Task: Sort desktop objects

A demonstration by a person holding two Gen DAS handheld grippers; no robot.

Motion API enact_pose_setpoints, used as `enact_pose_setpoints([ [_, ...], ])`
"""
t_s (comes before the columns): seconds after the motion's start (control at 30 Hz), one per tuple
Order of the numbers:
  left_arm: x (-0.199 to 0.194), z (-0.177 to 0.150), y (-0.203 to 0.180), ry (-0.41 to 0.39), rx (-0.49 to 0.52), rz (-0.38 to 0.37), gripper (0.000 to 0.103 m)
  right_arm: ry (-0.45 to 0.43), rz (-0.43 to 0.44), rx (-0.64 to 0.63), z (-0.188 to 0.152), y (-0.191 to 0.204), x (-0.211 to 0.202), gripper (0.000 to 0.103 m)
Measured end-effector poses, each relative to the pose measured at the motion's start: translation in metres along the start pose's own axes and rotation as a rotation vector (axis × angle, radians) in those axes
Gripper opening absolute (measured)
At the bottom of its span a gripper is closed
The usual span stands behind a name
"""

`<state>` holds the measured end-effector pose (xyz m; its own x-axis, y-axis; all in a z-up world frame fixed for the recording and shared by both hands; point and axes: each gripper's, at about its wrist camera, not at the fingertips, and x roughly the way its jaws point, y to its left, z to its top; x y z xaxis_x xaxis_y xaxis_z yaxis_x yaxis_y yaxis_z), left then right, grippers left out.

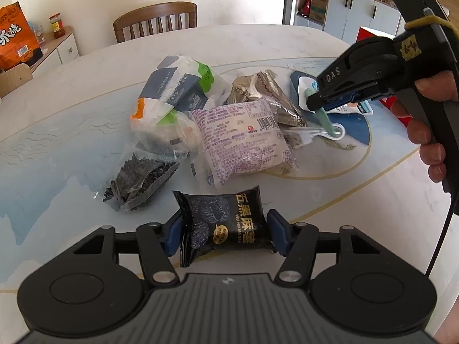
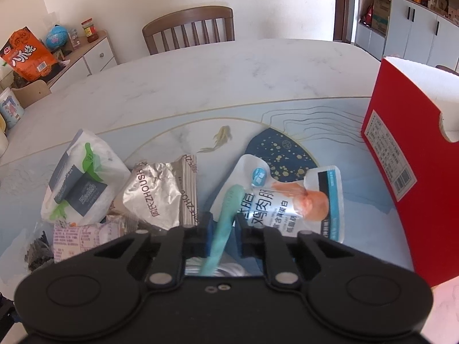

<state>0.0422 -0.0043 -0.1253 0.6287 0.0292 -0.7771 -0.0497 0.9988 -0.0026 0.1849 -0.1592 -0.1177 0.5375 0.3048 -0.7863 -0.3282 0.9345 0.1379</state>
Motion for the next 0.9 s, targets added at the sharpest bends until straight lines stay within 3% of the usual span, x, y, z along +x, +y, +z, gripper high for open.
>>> enact_pose_setpoints([
  [0.9, -0.026, 0.026, -0.029, -0.058, 0.045, -0.087, 0.056, -0.091, -0.027, 0.040, 0.001, -0.029, -0.052, 0.009],
])
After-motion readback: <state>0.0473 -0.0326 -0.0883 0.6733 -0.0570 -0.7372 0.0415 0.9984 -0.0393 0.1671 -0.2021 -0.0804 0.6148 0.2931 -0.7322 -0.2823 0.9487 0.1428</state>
